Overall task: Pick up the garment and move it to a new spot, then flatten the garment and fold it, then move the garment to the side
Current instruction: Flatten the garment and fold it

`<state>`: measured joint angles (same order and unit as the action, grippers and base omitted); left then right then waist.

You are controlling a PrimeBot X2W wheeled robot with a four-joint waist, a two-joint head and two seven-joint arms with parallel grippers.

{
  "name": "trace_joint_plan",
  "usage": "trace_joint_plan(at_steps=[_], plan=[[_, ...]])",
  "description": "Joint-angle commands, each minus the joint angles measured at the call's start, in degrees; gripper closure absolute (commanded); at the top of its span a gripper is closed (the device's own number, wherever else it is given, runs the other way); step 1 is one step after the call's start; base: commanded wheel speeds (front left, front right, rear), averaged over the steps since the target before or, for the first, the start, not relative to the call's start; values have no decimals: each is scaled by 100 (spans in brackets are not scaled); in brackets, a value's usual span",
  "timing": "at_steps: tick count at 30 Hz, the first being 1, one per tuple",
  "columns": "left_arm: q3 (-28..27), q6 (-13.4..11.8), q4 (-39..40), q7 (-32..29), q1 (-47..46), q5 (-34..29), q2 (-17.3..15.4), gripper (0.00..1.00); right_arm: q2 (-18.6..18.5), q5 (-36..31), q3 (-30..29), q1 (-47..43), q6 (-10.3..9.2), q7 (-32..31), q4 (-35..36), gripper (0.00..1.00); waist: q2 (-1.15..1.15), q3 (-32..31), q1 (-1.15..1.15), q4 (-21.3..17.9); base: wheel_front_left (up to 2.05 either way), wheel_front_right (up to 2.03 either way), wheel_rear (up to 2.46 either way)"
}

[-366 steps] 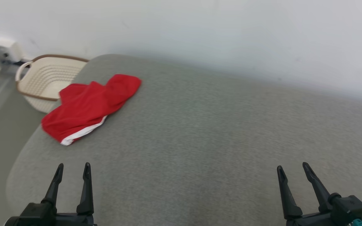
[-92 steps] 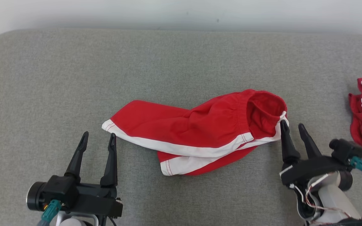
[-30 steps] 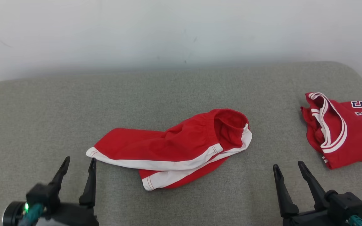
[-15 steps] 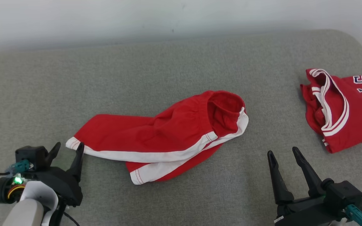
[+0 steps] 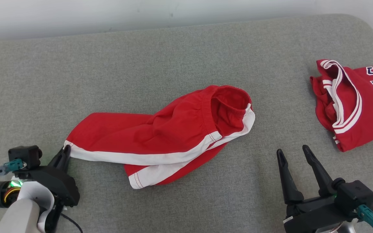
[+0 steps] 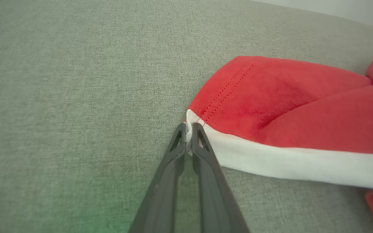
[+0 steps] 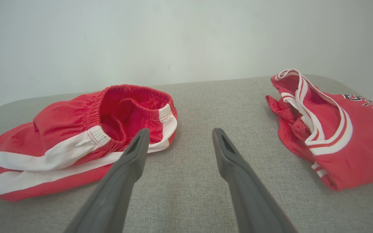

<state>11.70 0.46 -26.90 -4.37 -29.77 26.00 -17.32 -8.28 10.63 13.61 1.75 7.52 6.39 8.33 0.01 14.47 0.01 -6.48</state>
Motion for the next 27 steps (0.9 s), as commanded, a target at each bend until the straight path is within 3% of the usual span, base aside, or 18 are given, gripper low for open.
trace_joint_plan(at_steps=[1, 8, 17, 27], plan=[[3, 16, -32, 53, -59, 15, -10, 100, -39, 1, -9, 45, -7, 18, 19, 0, -1, -2, -1, 8, 0, 0, 0], [80, -35, -4, 170, -108, -49, 16, 100, -328, 83, 69, 371, -7, -25, 113, 0, -1, 7, -1, 95, 0, 0, 0], [292, 44, 29, 233, -356, -89, 193, 100, -1291, 546, 1387, 1369, -7, -315, -513, 0, -1, 234, -1, 472, 0, 0, 0], [459, 73, 60, 370, -601, -151, 339, 100, -1778, 1039, 2615, 2394, -7, -263, -1448, 0, -1, 611, -1, 822, 0, 0, 0]])
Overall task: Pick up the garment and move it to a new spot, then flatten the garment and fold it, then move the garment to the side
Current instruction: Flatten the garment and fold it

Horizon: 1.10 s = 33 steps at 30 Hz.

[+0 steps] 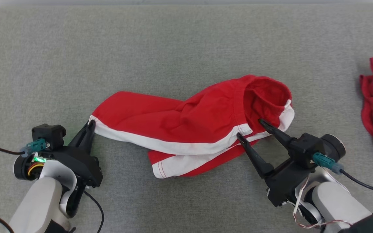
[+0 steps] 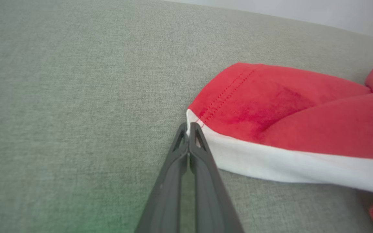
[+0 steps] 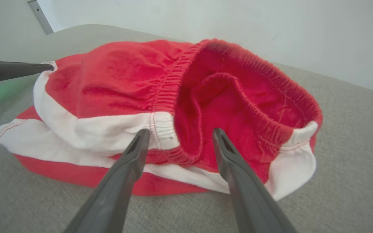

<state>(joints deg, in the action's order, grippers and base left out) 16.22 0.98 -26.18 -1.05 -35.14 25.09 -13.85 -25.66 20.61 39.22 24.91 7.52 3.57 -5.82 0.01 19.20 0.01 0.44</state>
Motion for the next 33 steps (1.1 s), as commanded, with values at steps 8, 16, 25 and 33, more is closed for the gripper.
trace_joint_plan(at_steps=[8, 16, 25, 33], plan=[[-66, -65, 95, 317, -66, -34, -41, 100, -195, 259, 201, 265, -7, 315, -75, 100, -1, 161, -1, 150, 0, 0, 0], [-312, -325, 837, 644, 207, 44, -147, 100, -17, 433, -470, -67, -7, 667, 529, 100, -1, -101, -1, 6, 0, 0, 0], [-553, -870, 2629, 615, 667, -147, -326, 100, 365, 337, -1328, -322, -7, 669, 1450, 100, -1, -573, -1, -142, 0, 0, 0], [-569, -1254, 4256, 363, 966, -458, -487, 100, 577, 290, -1606, -452, -7, 503, 2038, 100, -1, -1031, -1, -202, 0, 0, 0]])
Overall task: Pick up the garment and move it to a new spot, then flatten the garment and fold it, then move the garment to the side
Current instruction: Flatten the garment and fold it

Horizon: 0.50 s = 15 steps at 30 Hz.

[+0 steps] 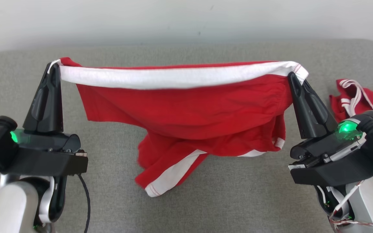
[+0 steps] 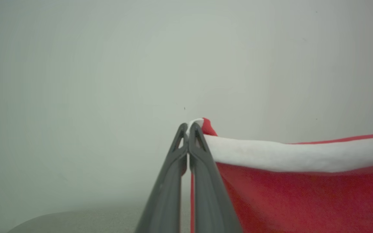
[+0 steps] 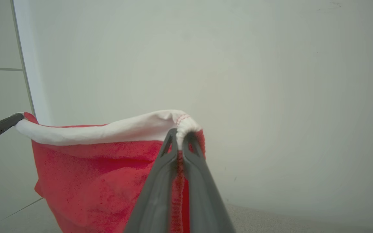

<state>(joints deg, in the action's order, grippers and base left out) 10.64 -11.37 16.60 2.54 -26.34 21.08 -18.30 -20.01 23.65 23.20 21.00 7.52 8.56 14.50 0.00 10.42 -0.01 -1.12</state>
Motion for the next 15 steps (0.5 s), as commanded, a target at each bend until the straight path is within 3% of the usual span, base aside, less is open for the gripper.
trace_joint_plan(at_steps=[1, 9, 15], plan=[[2, -45, 146, -60, 107, -102, -77, 100, 40, -2, -23, -84, -7, -27, 73, 100, 0, -191, 1, -53, 0, 0, 0], [112, -138, 944, -387, -35, -284, -185, 100, 161, 91, -47, -24, -7, -207, 255, 100, 0, -355, 1, -110, 0, 0, 0], [291, 261, 36, -583, -939, 32, -118, 100, 41, 302, 129, 1004, -7, -104, -598, 100, 0, -198, 1, -149, 0, 0, 0]])
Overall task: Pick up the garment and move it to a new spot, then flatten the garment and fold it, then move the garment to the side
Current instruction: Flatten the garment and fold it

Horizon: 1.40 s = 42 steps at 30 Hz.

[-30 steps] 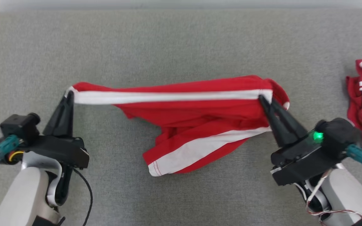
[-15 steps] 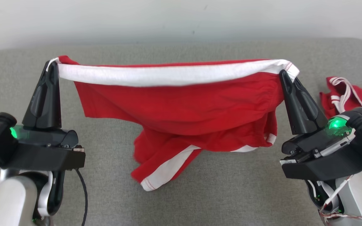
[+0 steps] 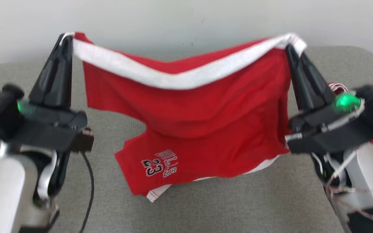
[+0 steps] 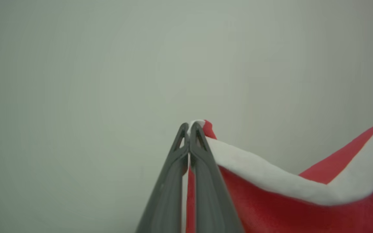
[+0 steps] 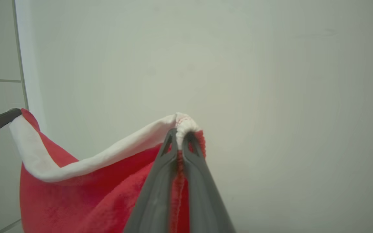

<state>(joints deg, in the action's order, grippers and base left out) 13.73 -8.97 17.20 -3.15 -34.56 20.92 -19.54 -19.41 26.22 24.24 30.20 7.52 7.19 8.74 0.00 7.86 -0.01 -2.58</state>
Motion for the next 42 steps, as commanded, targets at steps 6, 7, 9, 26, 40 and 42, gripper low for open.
trace_joint_plan(at_steps=[6, 7, 9, 26, 40, 42], plan=[[169, 433, -1395, -120, -1337, 197, 147, 100, -110, 246, 312, 1341, -7, 248, -1139, 100, 0, 350, 1, -10, 0, 0, 0], [191, 501, -1721, -110, -1616, 215, 187, 100, -92, 344, 387, 1623, -7, 314, -1388, 100, 0, 417, 1, -17, 0, 0, 0], [204, 575, -2332, -80, -2180, 232, 306, 100, -109, 381, 555, 2205, -7, 423, -1903, 100, 0, 566, 1, -28, 0, 0, 0], [378, 908, -6509, 1477, -5515, -103, 1096, 100, 752, 323, 259, 5028, -7, 801, -5002, 100, 0, 1148, 1, 110, 0, 0, 0], [558, 1251, -7602, 1819, -4384, 112, 1478, 100, 510, 1017, 1053, 3728, -7, 805, -4669, 100, 0, 1668, 1, 257, 0, 0, 0], [465, 1228, -7274, 1830, -3999, 134, 1420, 100, 421, 1160, 1075, 3257, -7, 804, -4279, 100, 0, 1626, 1, 242, 0, 0, 0]])
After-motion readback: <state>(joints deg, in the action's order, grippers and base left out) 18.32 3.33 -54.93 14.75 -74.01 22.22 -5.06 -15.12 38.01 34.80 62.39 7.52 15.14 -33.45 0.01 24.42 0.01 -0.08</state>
